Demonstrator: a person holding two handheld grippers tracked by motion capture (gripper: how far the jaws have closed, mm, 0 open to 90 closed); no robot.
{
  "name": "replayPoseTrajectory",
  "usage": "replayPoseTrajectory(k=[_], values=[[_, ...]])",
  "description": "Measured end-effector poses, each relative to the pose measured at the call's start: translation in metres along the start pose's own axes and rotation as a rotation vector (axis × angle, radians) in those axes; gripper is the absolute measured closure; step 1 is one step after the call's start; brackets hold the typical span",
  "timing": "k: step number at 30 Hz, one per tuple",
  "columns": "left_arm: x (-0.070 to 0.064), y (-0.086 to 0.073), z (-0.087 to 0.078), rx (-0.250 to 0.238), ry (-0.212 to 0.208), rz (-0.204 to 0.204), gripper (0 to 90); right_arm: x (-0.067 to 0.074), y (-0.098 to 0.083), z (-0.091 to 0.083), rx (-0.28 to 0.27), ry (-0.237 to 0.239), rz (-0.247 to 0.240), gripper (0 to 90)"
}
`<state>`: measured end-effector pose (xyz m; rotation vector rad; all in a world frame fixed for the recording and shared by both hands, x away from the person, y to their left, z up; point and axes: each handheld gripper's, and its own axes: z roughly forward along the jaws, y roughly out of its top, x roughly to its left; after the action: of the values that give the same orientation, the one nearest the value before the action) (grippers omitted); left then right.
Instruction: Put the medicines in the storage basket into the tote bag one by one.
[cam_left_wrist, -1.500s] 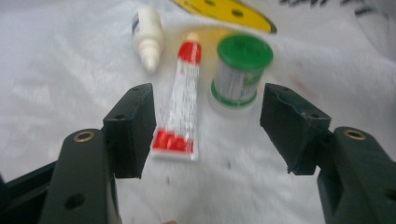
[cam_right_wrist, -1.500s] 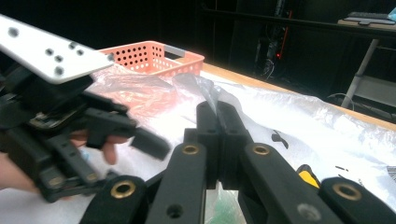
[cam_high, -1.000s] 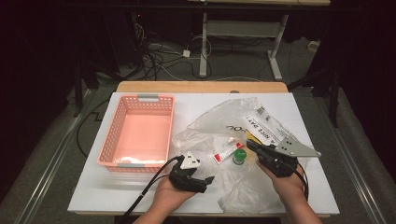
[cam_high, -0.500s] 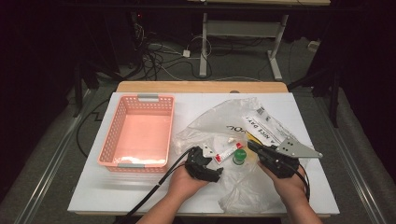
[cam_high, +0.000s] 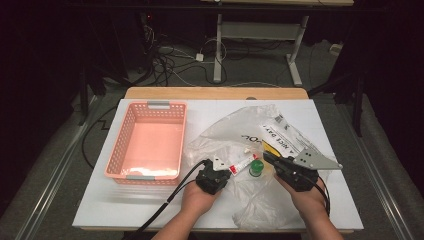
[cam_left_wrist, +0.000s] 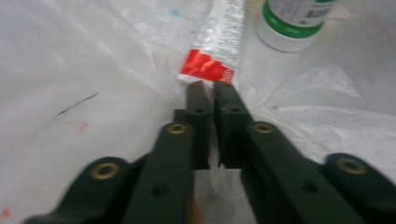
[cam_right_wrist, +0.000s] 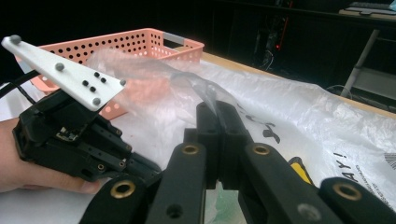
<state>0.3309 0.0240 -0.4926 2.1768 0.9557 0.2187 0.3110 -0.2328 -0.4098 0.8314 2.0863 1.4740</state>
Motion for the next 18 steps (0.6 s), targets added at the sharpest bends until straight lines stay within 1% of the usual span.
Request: replayPoseTrajectory(k=[5,7,8,11,12,14,16,17,18], values=[[0.003,-0.001,-0.002,-0.006,-0.033,-0.01,88.3,0.0,-0.001,-0.001,0.0,0.0,0.001,90.0],[0.001,-0.002,-0.003,-0.02,-0.027,0.011,88.4,-0.001,-0.001,-0.002,-0.003,0.0,0.007,90.0],[0.001,-0.003,-0.005,-0.037,-0.021,0.011,88.4,-0.001,-0.001,-0.003,-0.004,-0.001,0.008,90.0],[0.006,-0.006,-0.011,-0.1,-0.036,-0.031,88.5,-0.002,0.0,-0.004,-0.009,-0.003,0.007,90.0],[0.006,-0.006,-0.014,-0.104,-0.028,-0.022,88.4,-0.002,0.0,-0.005,-0.011,-0.005,0.009,90.0],[0.007,-0.007,-0.02,-0.136,-0.022,-0.011,88.4,-0.003,0.0,-0.005,-0.014,-0.006,0.01,90.0],[0.007,-0.006,-0.028,-0.185,-0.026,-0.021,88.4,-0.003,0.0,-0.006,-0.015,-0.009,0.009,90.0],[0.007,-0.005,-0.031,-0.212,-0.03,-0.02,88.4,-0.004,0.0,-0.006,-0.013,-0.01,0.008,90.0],[0.006,-0.005,-0.034,-0.229,-0.027,-0.007,88.4,-0.004,0.0,-0.006,-0.014,-0.012,0.01,90.0]])
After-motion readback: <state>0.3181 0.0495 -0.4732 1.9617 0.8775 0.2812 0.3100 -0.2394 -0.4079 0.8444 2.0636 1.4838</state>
